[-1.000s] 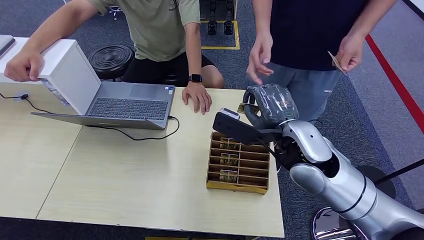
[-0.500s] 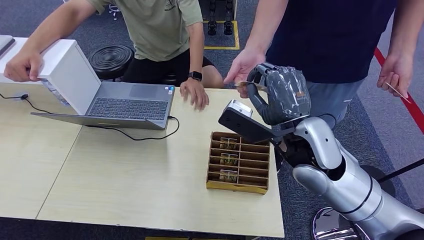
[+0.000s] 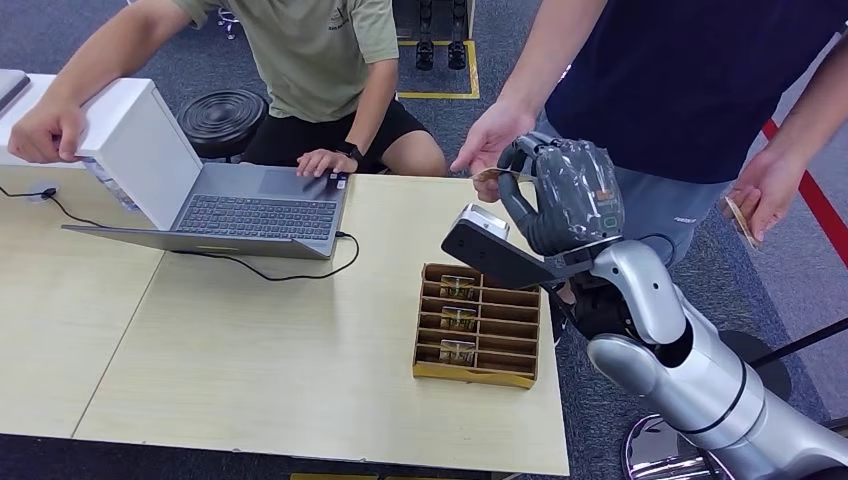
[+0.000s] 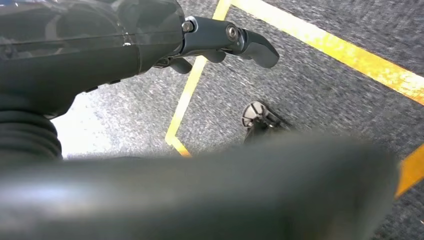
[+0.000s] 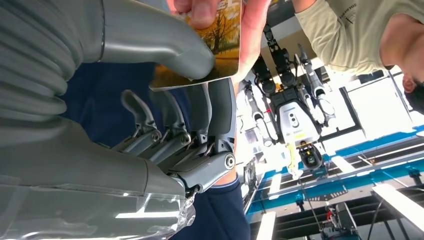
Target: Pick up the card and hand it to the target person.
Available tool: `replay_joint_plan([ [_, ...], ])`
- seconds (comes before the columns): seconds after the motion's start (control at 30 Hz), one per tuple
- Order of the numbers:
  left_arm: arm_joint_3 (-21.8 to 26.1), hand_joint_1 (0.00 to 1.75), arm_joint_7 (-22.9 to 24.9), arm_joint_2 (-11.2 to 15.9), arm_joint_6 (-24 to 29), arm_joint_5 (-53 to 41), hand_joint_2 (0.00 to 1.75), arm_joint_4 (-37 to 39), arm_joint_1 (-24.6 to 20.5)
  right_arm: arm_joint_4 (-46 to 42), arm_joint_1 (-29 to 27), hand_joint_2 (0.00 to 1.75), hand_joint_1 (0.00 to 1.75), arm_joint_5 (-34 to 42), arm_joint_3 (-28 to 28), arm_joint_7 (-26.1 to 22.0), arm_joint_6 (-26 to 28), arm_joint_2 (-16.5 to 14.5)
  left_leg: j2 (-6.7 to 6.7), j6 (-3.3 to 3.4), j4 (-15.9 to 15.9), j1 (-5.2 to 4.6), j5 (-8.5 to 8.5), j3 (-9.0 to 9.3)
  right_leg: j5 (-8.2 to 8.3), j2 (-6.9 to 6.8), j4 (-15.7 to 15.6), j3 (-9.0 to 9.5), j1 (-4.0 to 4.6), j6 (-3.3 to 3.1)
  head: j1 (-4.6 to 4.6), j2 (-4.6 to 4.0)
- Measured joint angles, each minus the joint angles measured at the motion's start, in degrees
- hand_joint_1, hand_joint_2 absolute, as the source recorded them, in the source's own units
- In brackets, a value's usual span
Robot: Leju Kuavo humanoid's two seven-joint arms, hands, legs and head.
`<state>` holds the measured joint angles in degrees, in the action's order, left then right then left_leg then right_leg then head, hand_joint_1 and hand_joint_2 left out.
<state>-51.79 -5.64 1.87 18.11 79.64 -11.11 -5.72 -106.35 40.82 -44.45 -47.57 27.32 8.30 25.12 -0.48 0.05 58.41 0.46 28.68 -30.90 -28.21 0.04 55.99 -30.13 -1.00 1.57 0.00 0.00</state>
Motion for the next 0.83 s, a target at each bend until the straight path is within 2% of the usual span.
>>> replay_joint_plan([
  [0.13,1.1,0.00,-1.8,0.0,-0.5,0.8,1.75,0.0,0.1,0.1,0.0,1.75,0.56,0.0,-0.1,0.0,-0.2,0.0,0.00,0.00,0.0,-0.01,0.00,0.01,0.00,0.01,0.0,0.00,-0.01,0.01,0.00,0.00],
  [0.17,1.2,0.00,-1.6,-0.1,-0.4,0.9,1.75,0.0,0.1,0.0,0.0,1.75,0.47,0.0,-0.1,0.0,-0.3,0.0,-0.02,0.00,0.0,-0.01,0.00,0.02,-0.01,-0.01,0.0,0.01,-0.02,0.01,0.00,0.00],
  [0.27,1.2,0.00,-0.6,-0.2,0.2,1.0,0.44,0.2,0.0,0.1,0.0,1.75,0.05,0.3,-0.2,-0.2,-0.5,-0.2,0.01,0.00,0.0,-0.01,0.00,0.01,0.01,0.01,0.0,0.00,0.00,0.00,0.00,0.00],
  [0.3,1.3,0.00,-0.3,-0.2,0.5,1.0,0.00,0.2,0.0,0.3,0.0,1.75,0.00,0.6,-0.2,-0.3,-0.6,-0.4,0.02,0.00,0.0,-0.01,0.00,0.02,0.00,0.02,0.0,0.00,-0.01,0.00,0.00,0.00],
  [0.6,1.0,0.00,0.1,-0.2,1.5,0.6,0.00,0.1,0.0,0.4,-1.5,1.75,0.00,4.2,1.4,-3.0,2.6,-0.9,0.01,0.00,0.0,0.00,-0.01,0.03,0.02,0.01,0.0,0.03,0.00,0.00,0.00,0.00],
  [0.73,0.6,0.00,0.5,-0.3,1.5,0.2,0.00,0.1,0.0,1.0,-4.5,1.75,0.00,9.5,4.6,-6.9,7.3,-0.5,-0.03,0.00,0.0,0.01,-0.02,0.02,0.02,-0.03,0.0,0.04,0.01,0.00,0.00,0.00],
  [0.83,0.6,0.00,0.5,-0.5,1.6,0.1,0.00,0.1,0.0,2.0,-6.5,1.75,0.00,12.2,6.2,-9.1,8.6,0.2,-0.08,0.01,-0.1,0.03,-0.04,0.03,0.04,-0.09,-0.1,0.08,0.03,-0.01,0.00,0.00],
])
